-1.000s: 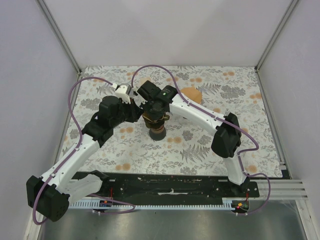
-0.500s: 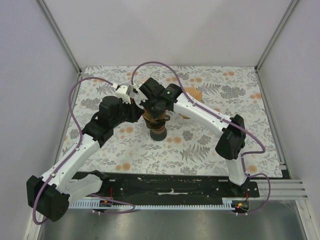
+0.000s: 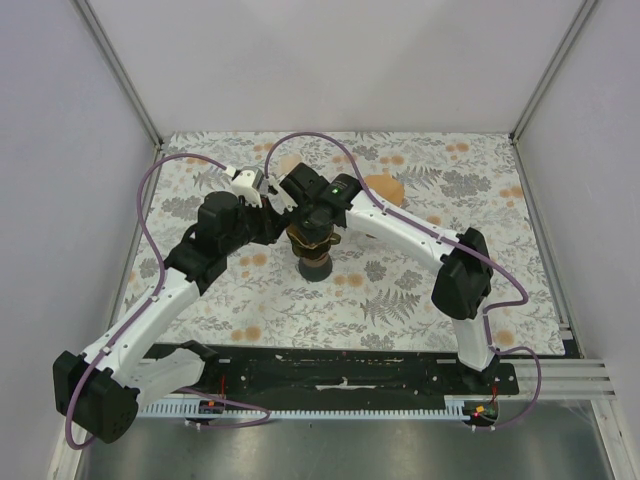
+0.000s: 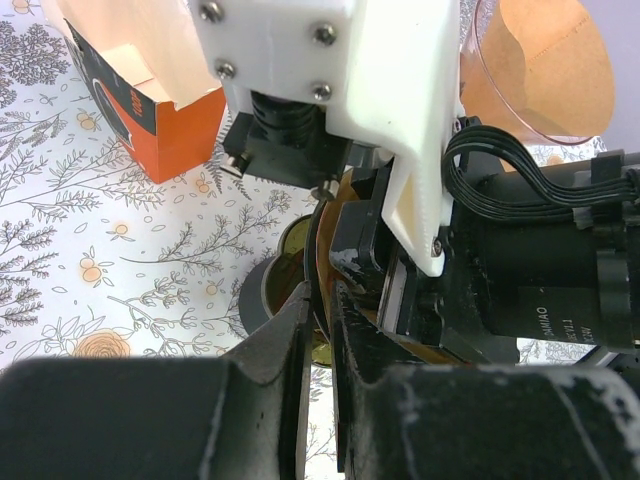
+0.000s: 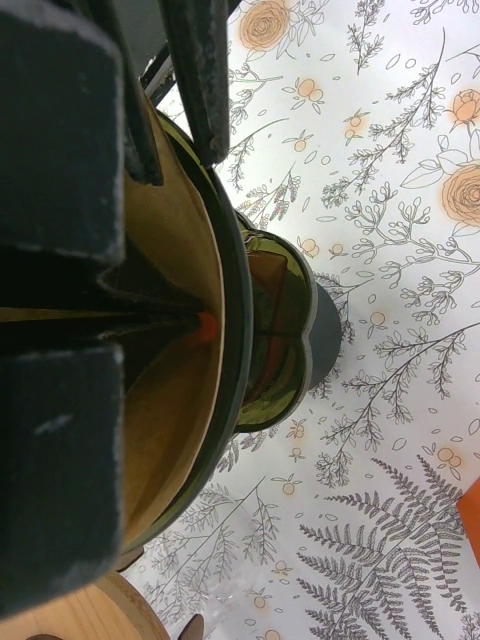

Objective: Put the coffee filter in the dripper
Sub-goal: Place the coffee filter in the coffee dripper.

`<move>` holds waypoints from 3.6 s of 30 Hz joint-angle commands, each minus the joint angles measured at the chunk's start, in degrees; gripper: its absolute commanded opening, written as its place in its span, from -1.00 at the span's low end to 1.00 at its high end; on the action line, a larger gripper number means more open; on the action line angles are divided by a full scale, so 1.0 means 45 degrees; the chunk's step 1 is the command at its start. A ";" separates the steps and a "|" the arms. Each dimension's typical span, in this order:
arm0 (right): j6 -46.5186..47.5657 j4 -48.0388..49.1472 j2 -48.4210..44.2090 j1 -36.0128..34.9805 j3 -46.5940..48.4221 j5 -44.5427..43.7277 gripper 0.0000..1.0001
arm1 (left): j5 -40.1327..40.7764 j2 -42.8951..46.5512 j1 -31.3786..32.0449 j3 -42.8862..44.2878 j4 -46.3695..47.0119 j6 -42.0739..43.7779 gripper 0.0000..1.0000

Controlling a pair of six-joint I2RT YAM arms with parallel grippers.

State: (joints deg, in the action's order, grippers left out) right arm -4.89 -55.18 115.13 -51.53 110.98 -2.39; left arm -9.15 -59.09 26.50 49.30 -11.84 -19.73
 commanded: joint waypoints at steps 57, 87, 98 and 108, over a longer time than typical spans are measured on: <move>0.3294 0.0896 -0.2657 0.0943 -0.0326 0.1802 -0.42 | -0.0272 0.0436 0.0048 -0.0271 0.0794 0.1493 -0.18; 0.1418 -0.0979 0.1504 0.0259 -0.0111 0.0141 -1.00 | 0.1074 0.1001 -0.0010 0.0958 -0.0747 -0.0616 -0.15; 0.1105 -0.2561 0.3106 0.0259 0.1411 0.0493 -1.00 | -0.7289 0.3481 0.0067 -0.1325 0.1193 1.1013 -0.21; 0.1105 -0.2602 0.2931 0.0279 0.1412 0.0493 -1.00 | -0.8514 0.0984 0.0185 0.0997 -0.4203 1.8989 0.12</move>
State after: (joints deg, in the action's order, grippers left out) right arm 0.91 -61.84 122.69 -50.30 120.55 0.10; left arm -41.06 -53.93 27.03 51.37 -22.37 47.66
